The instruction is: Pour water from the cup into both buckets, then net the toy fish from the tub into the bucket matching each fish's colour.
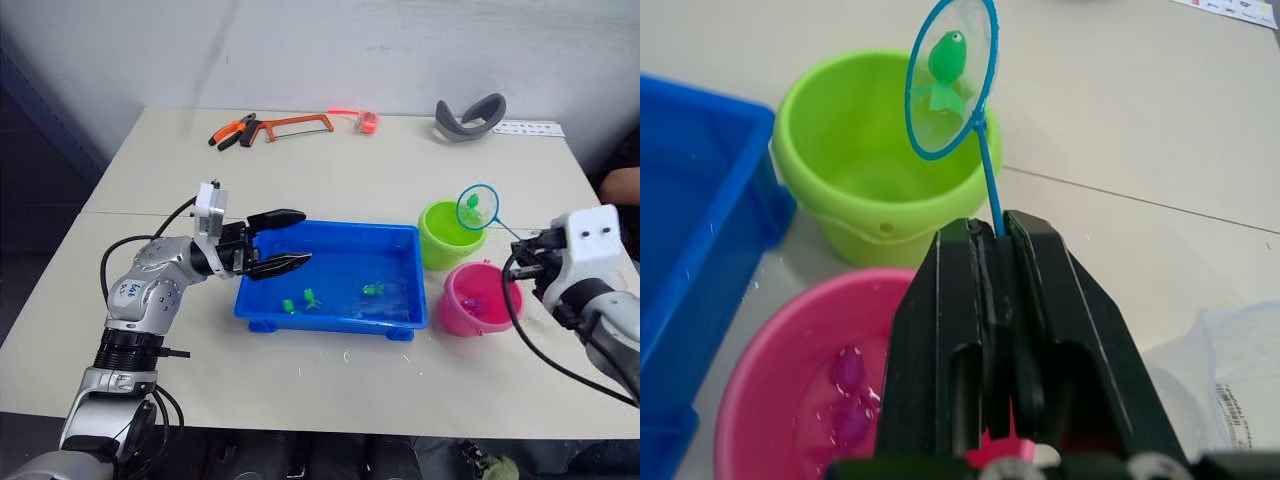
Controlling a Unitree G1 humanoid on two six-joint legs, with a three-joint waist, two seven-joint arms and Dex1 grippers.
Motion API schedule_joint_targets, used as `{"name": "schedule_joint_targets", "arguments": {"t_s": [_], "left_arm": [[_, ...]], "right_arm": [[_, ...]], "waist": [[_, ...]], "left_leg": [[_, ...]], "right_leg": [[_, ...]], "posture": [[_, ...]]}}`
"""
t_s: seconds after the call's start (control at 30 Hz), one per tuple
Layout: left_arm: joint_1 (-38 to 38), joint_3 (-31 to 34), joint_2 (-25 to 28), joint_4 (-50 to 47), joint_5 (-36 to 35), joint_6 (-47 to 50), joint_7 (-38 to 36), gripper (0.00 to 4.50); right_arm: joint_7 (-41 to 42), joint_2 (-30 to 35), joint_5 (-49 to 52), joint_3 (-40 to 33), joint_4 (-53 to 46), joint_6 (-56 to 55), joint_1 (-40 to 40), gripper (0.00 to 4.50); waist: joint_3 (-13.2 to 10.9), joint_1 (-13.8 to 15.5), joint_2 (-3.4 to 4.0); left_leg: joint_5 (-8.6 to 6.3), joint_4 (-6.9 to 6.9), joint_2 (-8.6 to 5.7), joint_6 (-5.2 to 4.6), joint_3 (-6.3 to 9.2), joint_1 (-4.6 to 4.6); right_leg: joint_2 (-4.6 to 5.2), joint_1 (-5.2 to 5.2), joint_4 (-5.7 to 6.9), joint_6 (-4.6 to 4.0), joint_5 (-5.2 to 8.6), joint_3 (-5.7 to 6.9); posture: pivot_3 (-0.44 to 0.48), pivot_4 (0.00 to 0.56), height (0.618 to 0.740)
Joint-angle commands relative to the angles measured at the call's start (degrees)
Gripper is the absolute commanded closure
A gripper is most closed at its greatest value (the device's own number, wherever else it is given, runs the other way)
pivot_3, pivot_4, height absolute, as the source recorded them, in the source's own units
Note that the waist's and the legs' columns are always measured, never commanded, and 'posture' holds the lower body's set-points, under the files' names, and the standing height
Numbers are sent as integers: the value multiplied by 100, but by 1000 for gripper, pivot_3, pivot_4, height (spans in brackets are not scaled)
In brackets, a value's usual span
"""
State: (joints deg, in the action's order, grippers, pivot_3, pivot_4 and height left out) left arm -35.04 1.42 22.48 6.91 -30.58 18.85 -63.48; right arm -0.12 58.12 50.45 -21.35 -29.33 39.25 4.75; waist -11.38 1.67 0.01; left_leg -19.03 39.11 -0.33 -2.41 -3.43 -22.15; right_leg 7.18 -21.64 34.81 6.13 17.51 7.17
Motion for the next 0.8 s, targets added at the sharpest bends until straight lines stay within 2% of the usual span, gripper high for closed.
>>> {"name": "schedule_joint_targets", "arguments": {"t_s": [0.03, 0.17, 0.37, 0.67, 0.8], "left_arm": [[-21, 61, -1, -124, -58, -123, -45, 48], [-1, 19, 8, -90, -1, -224, -102, 48], [43, 27, 37, -62, -3, -306, -156, 48], [139, 35, 38, -120, -20, -346, -178, 48], [190, 41, 50, -185, -20, -355, -163, 48]], "right_arm": [[211, -20, -1074, 139, -144, -342, 58, 4500], [318, 335, -3001, 693, -96, -1061, 434, 4500], [428, 413, -4914, 804, 95, -2141, 704, 4500], [962, 468, -6524, 856, 396, -3276, 672, 4500], [898, 551, -7329, 819, 611, -3660, 740, 4500]], "waist": [[0, 0, 0], [0, 1, 0], [0, -6, 0], [0, -7, 0], [0, -12, 0]], "left_leg": [[0, 0, -1, 0, -1, 0], [1, 0, -2, 1, -1, 1], [5, 0, -2, 8, -2, 3], [9, 0, -1, 12, -1, 7], [9, 0, 0, 12, -1, 8]], "right_leg": [[0, 0, 1, 0, 0, 0], [0, 0, 3, 0, 0, 0], [-6, -1, 4, 1, 0, -3], [-13, 0, 9, 0, 0, -10], [-15, 0, 10, 0, 0, -13]], "posture": [[0, 150, 740], [0, 150, 740], [0, 150, 740], [0, 150, 740], [0, 150, 740]]}}
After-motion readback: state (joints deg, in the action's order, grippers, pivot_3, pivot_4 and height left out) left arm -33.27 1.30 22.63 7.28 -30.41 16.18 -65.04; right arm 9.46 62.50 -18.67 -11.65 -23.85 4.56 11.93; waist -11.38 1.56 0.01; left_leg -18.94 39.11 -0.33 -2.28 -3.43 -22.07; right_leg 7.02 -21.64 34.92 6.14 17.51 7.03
